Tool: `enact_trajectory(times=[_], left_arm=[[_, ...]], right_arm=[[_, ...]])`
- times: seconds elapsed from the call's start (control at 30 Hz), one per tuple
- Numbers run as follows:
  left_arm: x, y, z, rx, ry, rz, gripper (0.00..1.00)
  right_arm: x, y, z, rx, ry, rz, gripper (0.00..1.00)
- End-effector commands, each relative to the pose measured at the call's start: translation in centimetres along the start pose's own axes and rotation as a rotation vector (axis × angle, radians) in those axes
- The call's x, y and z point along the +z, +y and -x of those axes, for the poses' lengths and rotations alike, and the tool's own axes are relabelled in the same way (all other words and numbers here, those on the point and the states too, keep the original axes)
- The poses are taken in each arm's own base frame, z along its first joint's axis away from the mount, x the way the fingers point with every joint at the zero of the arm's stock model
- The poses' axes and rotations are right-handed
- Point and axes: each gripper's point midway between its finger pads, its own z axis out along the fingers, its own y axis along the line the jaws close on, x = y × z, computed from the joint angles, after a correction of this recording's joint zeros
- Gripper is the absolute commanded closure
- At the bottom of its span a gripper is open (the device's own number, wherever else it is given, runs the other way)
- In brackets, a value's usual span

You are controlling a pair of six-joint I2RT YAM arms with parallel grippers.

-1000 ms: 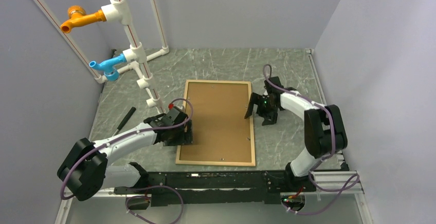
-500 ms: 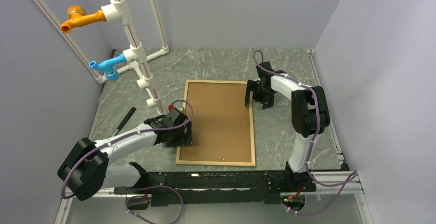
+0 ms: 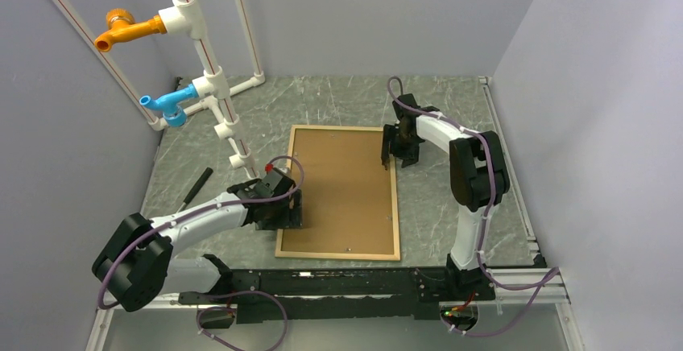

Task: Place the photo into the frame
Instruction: Install the photo frame at the center of the board.

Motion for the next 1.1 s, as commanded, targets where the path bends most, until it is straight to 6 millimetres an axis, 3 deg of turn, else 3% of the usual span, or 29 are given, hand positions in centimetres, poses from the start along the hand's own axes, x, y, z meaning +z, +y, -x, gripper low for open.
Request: enact_trajectory(times=[0.0,0.13,0.33,0.5,0.7,0.73,0.93,1.07], left_arm=[[0.6,-0.1,0.0,0.012,0.013,0.002,0.15],[0.5,0.2,0.1,-0.002,0.009,0.027,0.14],[0.1,-0.1,1.2,-0.008,-0.015,0.038,0.14],[-0.1,0.2,1.8,-0.007,-0.021,0.061,0.14],[-0.3,0.4,1.6,-0.006,-0.02,0.066,0.13],[-0.3,0.5,1.5,-0.006,-0.021,0.067,0.13],[-0.4,0.8,1.1,-0.01,-0.024,0.065,0.14],[-0.3,0.9,0.9,-0.009,-0.017,0.063,0.14]], right_arm=[[0.7,-0.7,-1.5,-0.034,0.039,-0.052,0.4],[0.7,-1.1,-2.1,-0.034,0.046,-0.065,0.54],[0.6,-2.5,-2.3,-0.049,0.035,-0.134,0.98],[0.7,-3.0,-2.7,-0.056,0.035,-0.156,1.0],[0.0,-2.2,-2.7,-0.044,0.024,-0.111,1.0],[-0.4,-2.0,-2.4,-0.04,0.014,-0.101,0.98],[-3.0,-0.3,-0.8,-0.025,-0.06,-0.028,0.53],[-3.5,0.7,-0.5,-0.023,-0.066,0.021,0.39]])
